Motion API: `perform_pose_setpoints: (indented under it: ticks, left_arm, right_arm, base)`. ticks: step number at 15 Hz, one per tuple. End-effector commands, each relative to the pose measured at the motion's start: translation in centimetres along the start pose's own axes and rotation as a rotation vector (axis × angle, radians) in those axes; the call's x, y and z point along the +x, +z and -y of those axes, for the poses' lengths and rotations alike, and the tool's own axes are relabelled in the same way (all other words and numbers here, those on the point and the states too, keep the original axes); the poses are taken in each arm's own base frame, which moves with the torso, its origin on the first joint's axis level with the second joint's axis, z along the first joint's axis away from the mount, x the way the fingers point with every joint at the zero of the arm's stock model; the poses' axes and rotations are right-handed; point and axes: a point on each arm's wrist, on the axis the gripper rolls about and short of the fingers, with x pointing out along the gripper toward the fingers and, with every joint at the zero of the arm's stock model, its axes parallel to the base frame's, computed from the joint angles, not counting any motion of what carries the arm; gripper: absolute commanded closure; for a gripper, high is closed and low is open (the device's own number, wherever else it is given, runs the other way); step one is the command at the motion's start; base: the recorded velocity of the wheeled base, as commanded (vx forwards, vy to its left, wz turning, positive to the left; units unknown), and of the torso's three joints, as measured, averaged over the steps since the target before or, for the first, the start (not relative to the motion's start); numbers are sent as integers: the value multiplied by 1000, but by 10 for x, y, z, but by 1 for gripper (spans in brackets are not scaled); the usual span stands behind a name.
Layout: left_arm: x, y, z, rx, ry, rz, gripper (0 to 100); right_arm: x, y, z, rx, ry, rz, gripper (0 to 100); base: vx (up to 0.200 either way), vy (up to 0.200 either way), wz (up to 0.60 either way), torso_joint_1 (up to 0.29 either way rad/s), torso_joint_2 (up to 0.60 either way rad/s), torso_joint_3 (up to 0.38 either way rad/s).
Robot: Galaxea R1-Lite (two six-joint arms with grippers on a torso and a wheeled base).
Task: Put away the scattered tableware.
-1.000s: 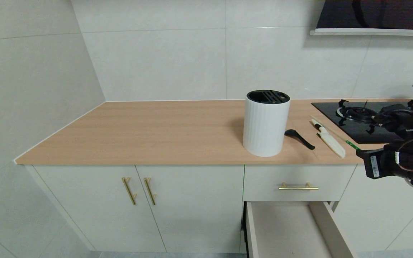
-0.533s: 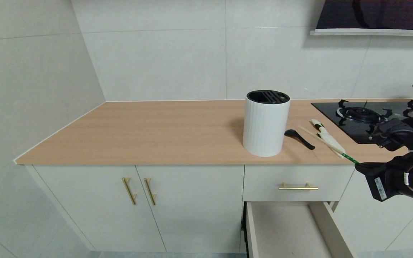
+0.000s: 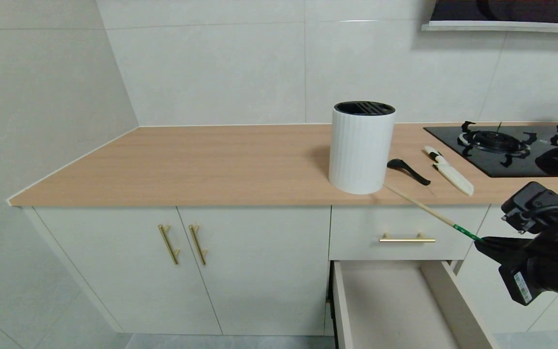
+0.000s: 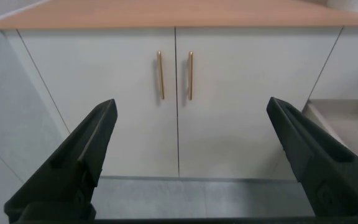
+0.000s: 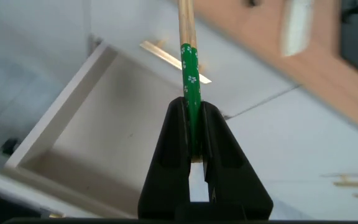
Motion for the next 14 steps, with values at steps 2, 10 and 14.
perform_pose_setpoints:
  ticks: [2,10,14]
  left_arm:
    - [0,0,0,0,0,0,0]
    - [0,0,0,0,0,0,0]
    - [0,0,0,0,0,0,0]
  right_arm:
    - [-3,-3,-11,-32,51,9,100]
    - [10,-14,-27,-83,116,-66,100]
    - [20,-19,-31,-95,132,-111,100]
  base:
    - [0,0,0,-198,491,288]
    - [0,0,0,-181,471,287]
    - [0,0,0,-141,456,308]
